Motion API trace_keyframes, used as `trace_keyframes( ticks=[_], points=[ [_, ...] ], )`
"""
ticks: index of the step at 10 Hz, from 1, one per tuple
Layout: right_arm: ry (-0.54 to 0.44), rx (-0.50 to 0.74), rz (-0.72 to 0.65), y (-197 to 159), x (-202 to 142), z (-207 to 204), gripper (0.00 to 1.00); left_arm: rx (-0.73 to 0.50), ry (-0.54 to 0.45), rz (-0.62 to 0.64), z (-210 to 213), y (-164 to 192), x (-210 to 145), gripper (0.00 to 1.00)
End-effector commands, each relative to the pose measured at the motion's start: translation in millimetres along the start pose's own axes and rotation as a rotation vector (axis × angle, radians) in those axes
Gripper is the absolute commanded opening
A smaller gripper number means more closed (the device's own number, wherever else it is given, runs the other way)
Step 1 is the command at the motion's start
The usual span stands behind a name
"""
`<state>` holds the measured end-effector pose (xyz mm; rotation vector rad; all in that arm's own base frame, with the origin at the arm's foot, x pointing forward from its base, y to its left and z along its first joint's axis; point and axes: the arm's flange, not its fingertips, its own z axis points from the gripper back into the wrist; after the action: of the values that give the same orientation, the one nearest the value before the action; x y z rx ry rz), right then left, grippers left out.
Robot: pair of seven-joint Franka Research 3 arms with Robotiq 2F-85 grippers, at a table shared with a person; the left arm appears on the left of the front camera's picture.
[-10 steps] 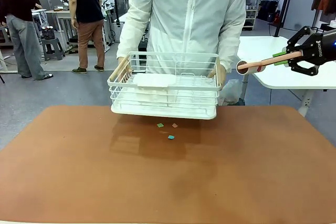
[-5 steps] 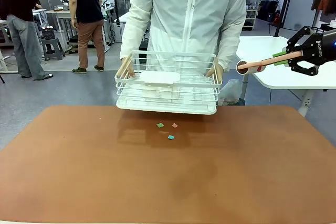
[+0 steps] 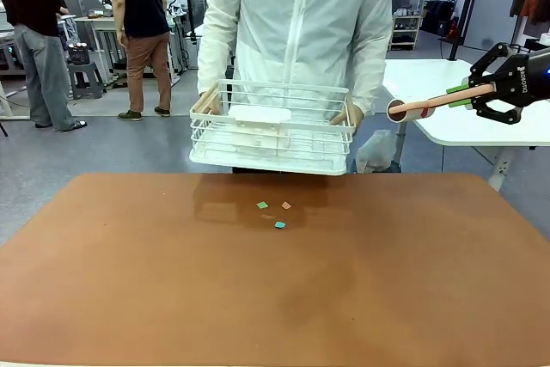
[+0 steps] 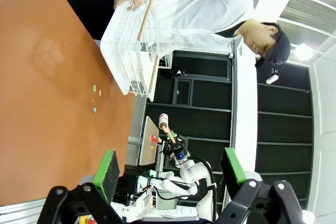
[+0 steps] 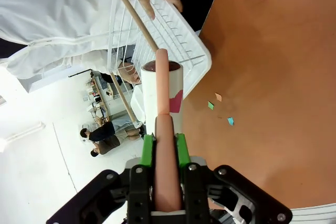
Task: Clean the table.
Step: Clean the table with the Lint Roller when the human lifts the Dish drying rack.
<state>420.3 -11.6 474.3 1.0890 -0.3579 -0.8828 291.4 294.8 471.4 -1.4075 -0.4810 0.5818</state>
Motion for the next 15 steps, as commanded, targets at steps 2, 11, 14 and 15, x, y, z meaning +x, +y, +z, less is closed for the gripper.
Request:
trace_keyframes(
  ticks=[2,11,14,15],
  points=[
    [-0.002,0.003,0.002,1,0,1,0.01,-0.015,0.009,-0.008,4,-1,0,1.0],
    [0.206,-0.262,0.416,76,27,-14,0.21,-0.015,0.009,-0.008,4,-1,0,1.0],
    [0.444,-0.533,0.784,112,44,-119,0.21,-0.015,0.009,-0.008,4,-1,0,1.0],
    [0.577,-0.593,0.834,102,42,-148,0.21,-0.015,0.009,-0.008,4,-1,0,1.0]
  ],
)
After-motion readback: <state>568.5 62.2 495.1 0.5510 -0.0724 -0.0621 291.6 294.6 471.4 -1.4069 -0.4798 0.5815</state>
